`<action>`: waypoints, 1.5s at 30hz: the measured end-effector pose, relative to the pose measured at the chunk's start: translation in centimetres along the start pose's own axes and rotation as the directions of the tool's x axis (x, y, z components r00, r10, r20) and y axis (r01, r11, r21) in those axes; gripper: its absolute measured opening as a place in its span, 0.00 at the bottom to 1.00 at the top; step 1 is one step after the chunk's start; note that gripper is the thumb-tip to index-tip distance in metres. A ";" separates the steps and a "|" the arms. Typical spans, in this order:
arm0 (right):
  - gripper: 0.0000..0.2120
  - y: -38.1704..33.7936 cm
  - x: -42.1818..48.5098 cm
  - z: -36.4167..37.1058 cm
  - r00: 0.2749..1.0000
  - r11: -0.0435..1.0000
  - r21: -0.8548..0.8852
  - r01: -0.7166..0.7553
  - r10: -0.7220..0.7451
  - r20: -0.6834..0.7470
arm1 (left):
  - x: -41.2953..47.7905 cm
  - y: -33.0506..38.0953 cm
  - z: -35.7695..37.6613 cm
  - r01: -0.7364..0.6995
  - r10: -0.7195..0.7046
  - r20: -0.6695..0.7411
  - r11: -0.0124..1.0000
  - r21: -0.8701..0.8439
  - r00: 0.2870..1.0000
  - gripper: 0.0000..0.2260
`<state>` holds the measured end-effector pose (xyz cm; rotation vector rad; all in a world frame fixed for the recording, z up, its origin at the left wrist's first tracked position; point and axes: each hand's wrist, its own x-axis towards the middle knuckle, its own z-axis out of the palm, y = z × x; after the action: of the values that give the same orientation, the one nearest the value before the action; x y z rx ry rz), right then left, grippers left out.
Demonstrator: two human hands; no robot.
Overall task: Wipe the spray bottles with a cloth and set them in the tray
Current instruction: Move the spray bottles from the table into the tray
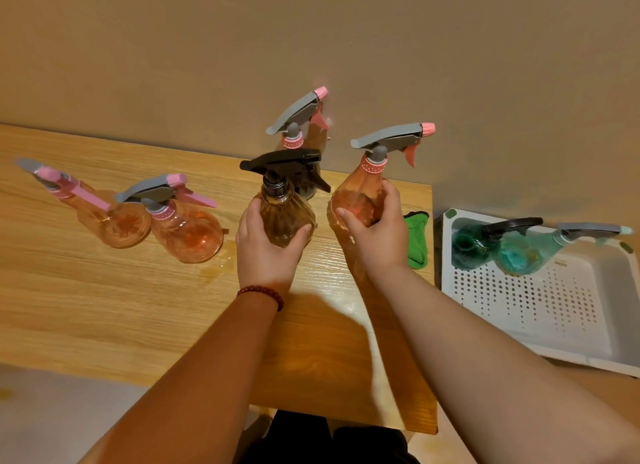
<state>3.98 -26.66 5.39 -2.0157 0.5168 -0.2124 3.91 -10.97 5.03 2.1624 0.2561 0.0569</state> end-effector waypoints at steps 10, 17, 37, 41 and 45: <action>0.28 2.9 -2.0 -9.4 0.997 1.000 0.012 -0.014 0.015 -0.074 | -6.3 5.9 4.6 -0.044 0.044 0.106 0.999 -0.002 0.993 0.38; 0.28 8.0 -4.0 -18.3 0.986 0.997 0.003 -0.076 0.075 -0.149 | -11.9 10.2 10.9 -0.095 0.097 0.207 0.995 -0.018 0.973 0.39; 0.25 22.4 -1.9 -27.5 0.964 0.967 -0.007 -0.254 0.252 -0.082 | -17.3 10.4 27.3 -0.132 0.088 0.365 0.987 0.097 0.927 0.34; 0.23 24.1 -1.1 -27.0 0.960 0.962 -0.016 -0.274 0.273 -0.054 | -17.8 9.5 29.2 -0.168 0.104 0.412 0.978 0.122 0.905 0.33; 0.22 25.5 -0.8 -26.6 0.956 0.956 -0.018 -0.293 0.293 -0.012 | -18.3 8.1 30.3 -0.092 0.037 0.367 0.987 0.132 0.930 0.32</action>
<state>-13.21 -57.90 -4.00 -1.9291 0.8179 -0.0347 -8.55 -43.71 -4.57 2.2776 -0.0272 -0.3332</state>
